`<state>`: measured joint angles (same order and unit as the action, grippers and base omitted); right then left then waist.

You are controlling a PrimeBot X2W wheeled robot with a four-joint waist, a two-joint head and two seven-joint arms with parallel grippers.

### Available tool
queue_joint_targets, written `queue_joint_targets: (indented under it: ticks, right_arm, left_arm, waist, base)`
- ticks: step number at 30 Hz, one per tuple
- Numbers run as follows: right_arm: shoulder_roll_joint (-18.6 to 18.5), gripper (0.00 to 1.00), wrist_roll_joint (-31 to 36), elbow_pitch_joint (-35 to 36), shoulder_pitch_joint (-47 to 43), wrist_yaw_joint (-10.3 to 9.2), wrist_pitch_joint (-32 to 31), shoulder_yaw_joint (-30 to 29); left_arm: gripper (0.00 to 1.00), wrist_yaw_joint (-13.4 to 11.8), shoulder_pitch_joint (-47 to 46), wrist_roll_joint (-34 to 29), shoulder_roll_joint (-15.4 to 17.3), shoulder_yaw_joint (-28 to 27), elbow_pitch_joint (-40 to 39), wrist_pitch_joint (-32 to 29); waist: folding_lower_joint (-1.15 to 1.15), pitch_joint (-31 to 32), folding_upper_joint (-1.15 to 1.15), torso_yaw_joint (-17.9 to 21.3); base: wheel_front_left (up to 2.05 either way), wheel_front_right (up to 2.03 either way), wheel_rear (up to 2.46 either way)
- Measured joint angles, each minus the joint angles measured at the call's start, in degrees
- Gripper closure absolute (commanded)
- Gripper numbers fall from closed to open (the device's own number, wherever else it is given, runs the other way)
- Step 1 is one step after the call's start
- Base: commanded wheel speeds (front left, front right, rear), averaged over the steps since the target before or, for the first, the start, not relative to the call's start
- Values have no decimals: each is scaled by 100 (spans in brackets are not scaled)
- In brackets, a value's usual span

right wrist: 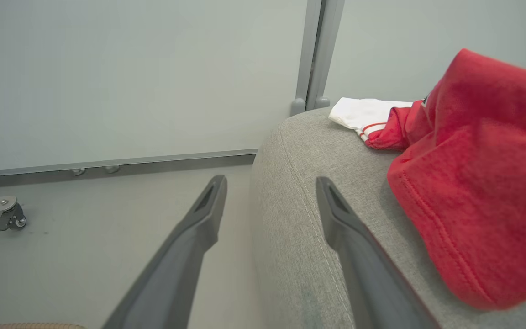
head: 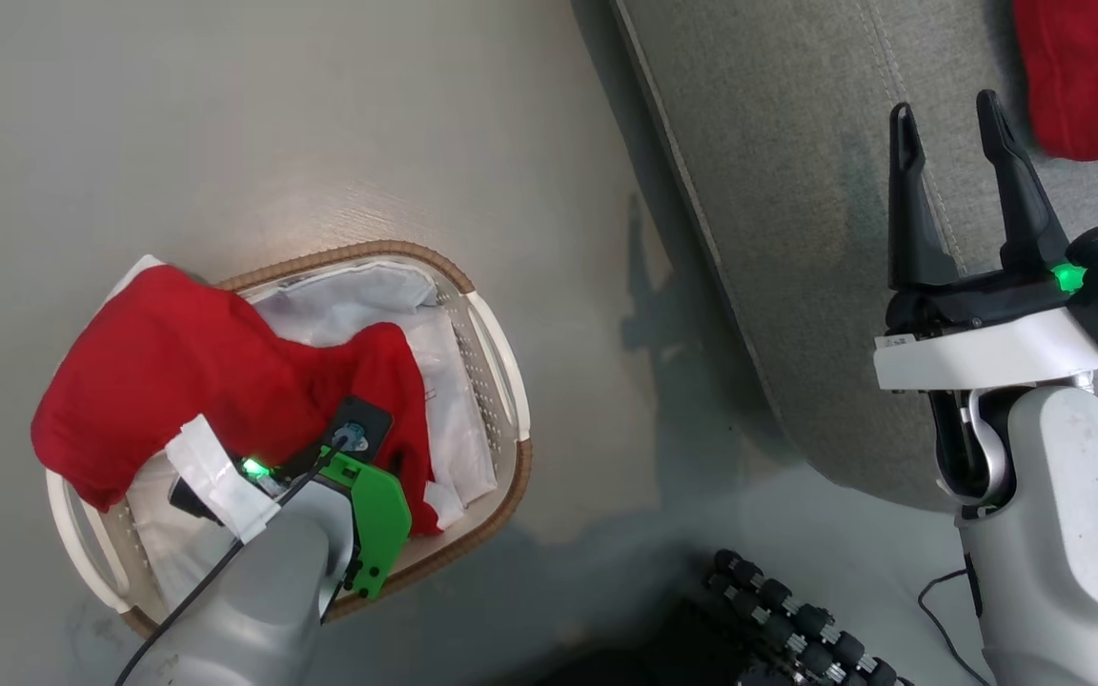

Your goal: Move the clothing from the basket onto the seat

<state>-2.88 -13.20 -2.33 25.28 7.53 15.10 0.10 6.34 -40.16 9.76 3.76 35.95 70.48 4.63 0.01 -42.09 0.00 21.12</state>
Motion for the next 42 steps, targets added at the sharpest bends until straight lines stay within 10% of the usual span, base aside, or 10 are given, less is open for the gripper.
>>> queue_joint_targets:
  ticks: [3,4,6,7,25,42]
  right_arm:
    - [2,0,-27,7,3,0,0,30]
    - [2,0,-31,5,3,0,0,34]
    - [2,0,-31,0,4,0,0,43]
    - [3,0,-31,-7,5,0,0,46]
    - [10,0,338,-407,-248,0,0,-68]
    - [12,0,1000,-964,-1415,0,0,-320]
  left_arm:
    - [0,-7,-38,65,29,-24,76,-101]
    - [19,-4,-39,84,25,-25,104,-141]
    - [92,18,-38,131,22,-21,138,-189]
    - [100,24,-38,141,21,-11,151,-207]
    - [100,104,309,535,-24,701,-575,761]
    - [100,114,599,580,1209,1285,-2939,861]
  waist:
    - [0,-158,0,68]
    - [0,-198,0,89]
    - [0,-247,0,122]
    - [0,-260,0,136]
    - [0,533,0,-124]
    - [-1,2486,0,-863]
  base:
    - [0,0,0]
    - [0,0,0]
    - [0,0,0]
    - [0,0,0]
    - [0,0,0]
    - [0,0,0]
